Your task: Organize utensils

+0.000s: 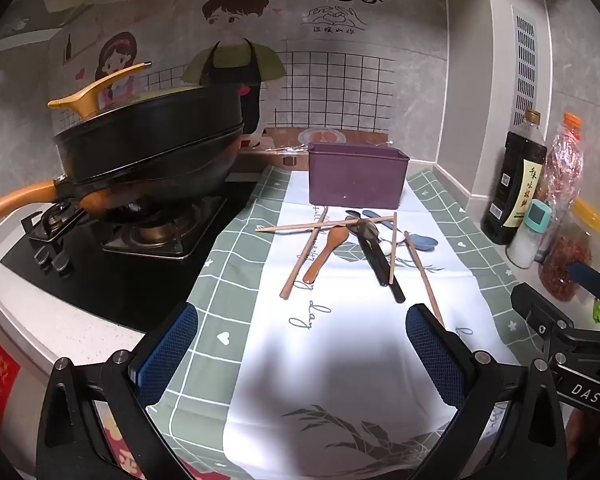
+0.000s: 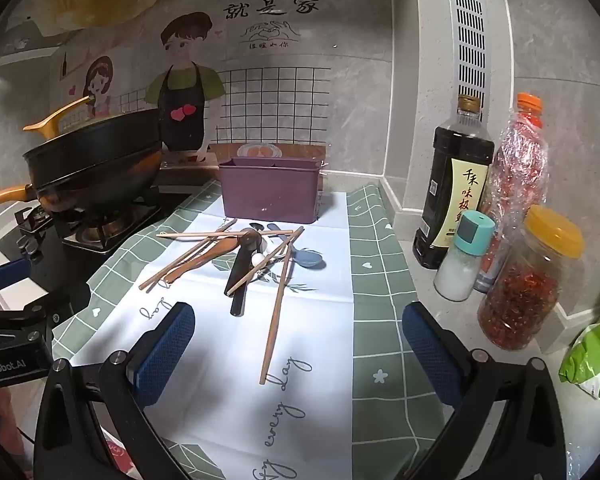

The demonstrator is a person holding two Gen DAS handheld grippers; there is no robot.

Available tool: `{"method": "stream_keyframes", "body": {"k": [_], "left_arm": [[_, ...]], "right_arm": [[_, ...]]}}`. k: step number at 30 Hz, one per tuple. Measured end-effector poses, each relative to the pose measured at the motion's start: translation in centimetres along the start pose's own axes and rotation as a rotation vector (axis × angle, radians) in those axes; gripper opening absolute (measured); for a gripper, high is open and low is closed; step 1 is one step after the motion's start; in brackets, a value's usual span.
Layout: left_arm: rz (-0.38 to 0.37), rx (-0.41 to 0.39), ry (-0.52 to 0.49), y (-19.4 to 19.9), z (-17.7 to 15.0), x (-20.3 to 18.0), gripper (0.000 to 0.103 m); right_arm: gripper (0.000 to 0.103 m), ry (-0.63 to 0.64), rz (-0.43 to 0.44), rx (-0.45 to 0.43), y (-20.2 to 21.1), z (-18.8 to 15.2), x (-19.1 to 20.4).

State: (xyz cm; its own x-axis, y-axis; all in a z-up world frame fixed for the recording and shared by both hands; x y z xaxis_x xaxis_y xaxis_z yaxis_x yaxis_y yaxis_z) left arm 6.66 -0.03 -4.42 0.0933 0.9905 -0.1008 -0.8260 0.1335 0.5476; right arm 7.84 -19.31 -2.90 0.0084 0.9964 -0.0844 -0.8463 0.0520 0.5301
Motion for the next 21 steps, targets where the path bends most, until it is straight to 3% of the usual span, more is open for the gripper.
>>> {"method": "stream_keyframes", "body": {"k": [9,21], "left_arm": [[0.008,-0.040,-0.022,1.0,0.6,-0.7,0.103],[-0.003,-0.022,-0.043,0.6,0.7,-1.1,0.103]], "right_arm": [[0.103,-0.007,-0.005,-0.017,0.8,0.3,-0.3],[0.103,-0.018,-0.013,-0.026,0.6,0.5,-0.9]]}}
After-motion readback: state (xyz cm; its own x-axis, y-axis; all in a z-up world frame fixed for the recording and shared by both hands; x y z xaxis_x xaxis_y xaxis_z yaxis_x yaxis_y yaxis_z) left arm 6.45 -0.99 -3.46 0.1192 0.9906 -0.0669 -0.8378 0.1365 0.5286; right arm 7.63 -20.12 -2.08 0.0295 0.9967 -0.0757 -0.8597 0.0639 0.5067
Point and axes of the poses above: each gripper's, at about its wrist camera, not at the fingertips, and y roughly against the way its jaws point, x to its left, z to its top, the point moved 8 cm from there along -y, roughly the way its jaws point, and after that the axes turned 7 degrees about -z, right-handed, at the moved point
